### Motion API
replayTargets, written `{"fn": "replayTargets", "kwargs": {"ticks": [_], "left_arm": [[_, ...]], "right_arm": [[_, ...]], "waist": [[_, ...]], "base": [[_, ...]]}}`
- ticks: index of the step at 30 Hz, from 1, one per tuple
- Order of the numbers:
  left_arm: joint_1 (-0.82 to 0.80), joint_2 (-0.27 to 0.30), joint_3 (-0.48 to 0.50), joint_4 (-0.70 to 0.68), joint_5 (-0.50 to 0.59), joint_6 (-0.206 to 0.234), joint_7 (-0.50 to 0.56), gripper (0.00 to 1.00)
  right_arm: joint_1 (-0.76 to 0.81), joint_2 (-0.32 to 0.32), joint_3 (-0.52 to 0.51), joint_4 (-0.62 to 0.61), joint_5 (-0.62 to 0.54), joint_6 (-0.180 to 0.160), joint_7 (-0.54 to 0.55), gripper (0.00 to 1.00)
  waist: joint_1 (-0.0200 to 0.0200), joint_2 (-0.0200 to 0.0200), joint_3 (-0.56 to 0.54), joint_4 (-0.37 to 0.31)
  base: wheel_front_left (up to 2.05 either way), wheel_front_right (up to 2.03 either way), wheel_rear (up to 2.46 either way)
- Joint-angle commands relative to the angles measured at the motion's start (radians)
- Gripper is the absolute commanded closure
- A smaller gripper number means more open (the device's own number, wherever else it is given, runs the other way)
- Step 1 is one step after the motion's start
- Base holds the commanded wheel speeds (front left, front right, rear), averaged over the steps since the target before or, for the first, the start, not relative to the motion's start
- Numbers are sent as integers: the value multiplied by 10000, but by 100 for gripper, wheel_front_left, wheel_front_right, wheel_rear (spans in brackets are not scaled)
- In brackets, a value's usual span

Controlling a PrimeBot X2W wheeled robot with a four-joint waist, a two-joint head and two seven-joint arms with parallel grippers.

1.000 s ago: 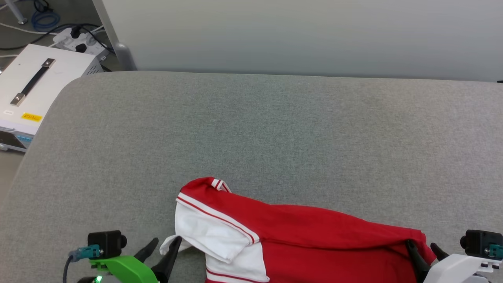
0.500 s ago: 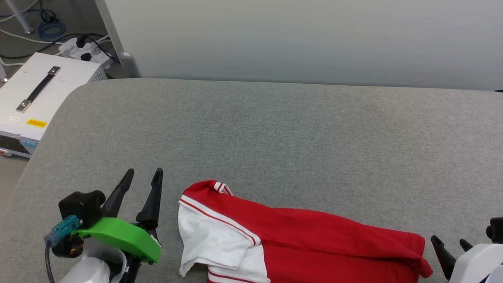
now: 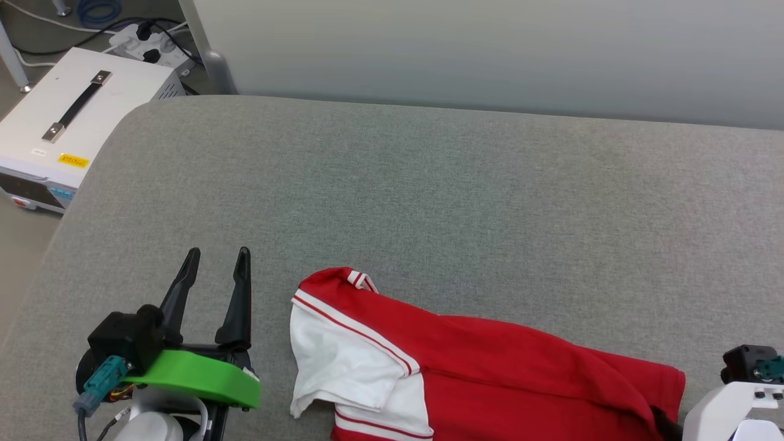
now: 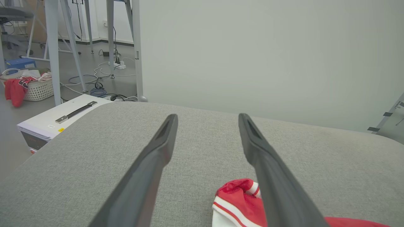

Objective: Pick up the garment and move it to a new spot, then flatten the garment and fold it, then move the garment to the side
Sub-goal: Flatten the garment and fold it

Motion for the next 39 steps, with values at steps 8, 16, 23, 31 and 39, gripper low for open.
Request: {"fn": "replayTargets", "kwargs": {"ticks": [8,16,23,31,39], "left_arm": [[63,-364,301,165,440,-379,-58,0],[40,-484,621,392,609,-587,-58,0],[290,-360,703,418,757,-481,-16,0],[640,-215,506,322,858,-299,339,0],[784,-98,303,320,976,-200,611,0]], "right_arm": [[-418,160,806,1384,350,-7,469,0],[-462,332,1102,2161,753,-7,1357,100],[-742,54,978,1796,969,-7,1075,100],[-1029,-402,-11,1003,907,-7,1262,100],[-836,-961,-1946,773,798,-7,1997,100]], "waist": [[0,0,419,152],[0,0,395,98],[0,0,-69,-35],[0,0,-454,-314],[0,0,-651,-553]], "base": [[0,0,0],[0,0,0],[0,0,0],[0,0,0],[0,0,0]]}}
